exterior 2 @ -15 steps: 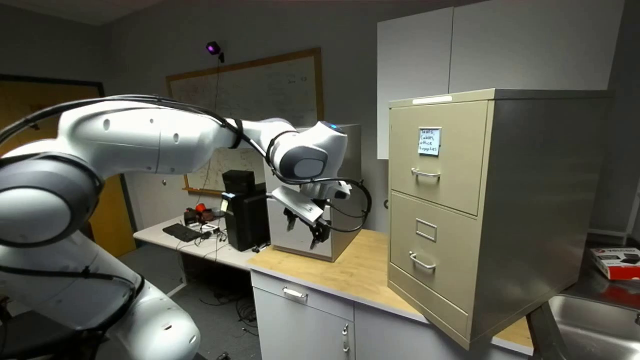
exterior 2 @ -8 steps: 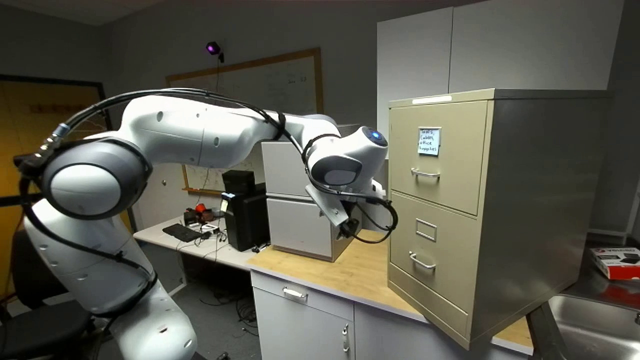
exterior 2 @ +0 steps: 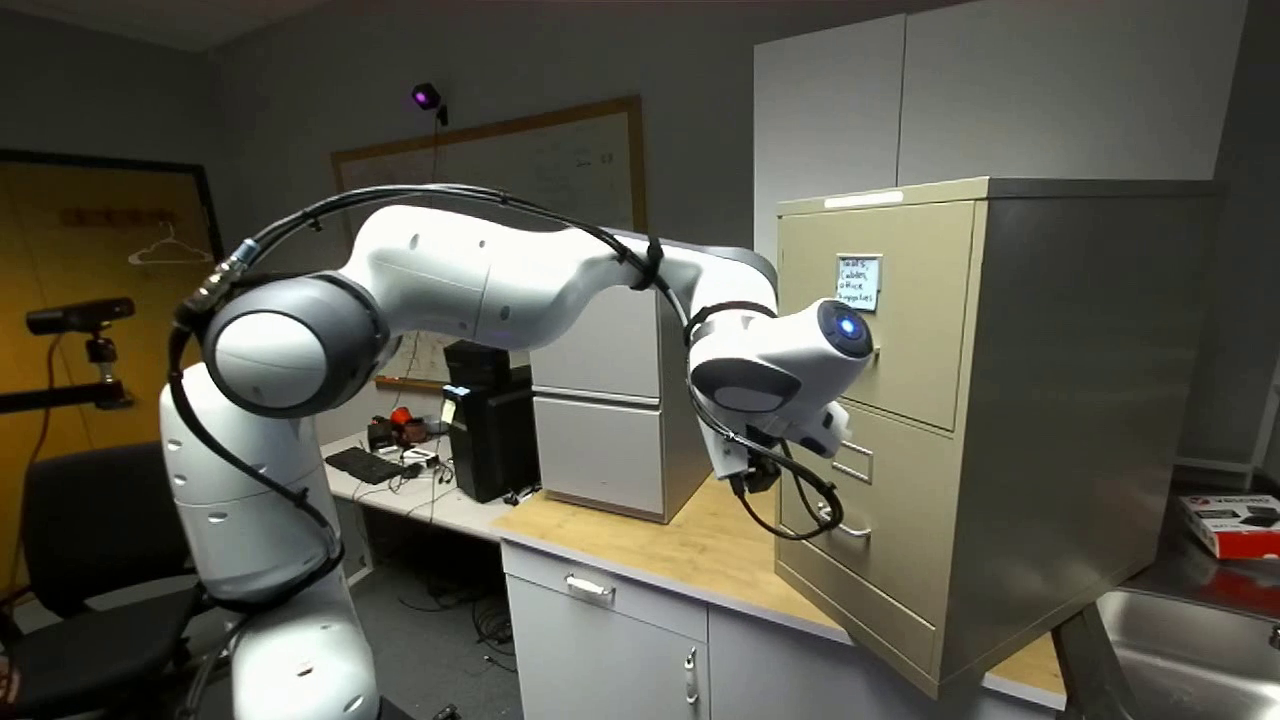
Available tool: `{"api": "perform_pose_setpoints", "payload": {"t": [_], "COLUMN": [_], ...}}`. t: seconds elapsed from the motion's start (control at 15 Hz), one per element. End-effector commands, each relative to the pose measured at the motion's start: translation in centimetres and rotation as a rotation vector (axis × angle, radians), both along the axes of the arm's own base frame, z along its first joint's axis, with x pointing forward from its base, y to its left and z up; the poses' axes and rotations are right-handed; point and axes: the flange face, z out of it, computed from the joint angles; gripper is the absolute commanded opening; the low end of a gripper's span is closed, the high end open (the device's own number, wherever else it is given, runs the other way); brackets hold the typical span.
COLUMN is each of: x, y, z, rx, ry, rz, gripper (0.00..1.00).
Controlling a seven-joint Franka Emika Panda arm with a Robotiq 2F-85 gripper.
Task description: Open the bottom drawer of the cabinet to the right
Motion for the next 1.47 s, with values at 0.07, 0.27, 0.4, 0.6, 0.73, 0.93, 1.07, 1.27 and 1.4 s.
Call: {"api": "perform_pose_setpoints", "payload": {"t": [0.07, 0.27, 0.4, 0.6, 0.73, 0.93, 1.07, 1.27, 1.4], "x": [3.2, 6.0, 8.4, 11.9, 12.9, 11.3, 9.8, 8.5, 8.5], "y": [-4.9, -6.7, -6.8, -5.7, -4.5, -2.0, -0.7, -0.7, -1.7], "z": [-0.7, -0.5, -0.3, -1.2, -2.9, -8.3, -11.9, -15.1, -15.0], "rx": [0.042, 0.048, 0.078, 0.127, 0.115, 0.124, 0.147, 0.183, 0.172], "ry": [0.080, 0.099, 0.095, 0.111, 0.166, 0.299, 0.371, 0.409, 0.408], "rz": [-0.130, -0.229, -0.297, -0.364, -0.368, -0.359, -0.371, -0.435, -0.470], "gripper": [1.00, 1.00, 1.00, 1.00, 1.00, 1.00, 1.00, 1.00, 1.00]}}
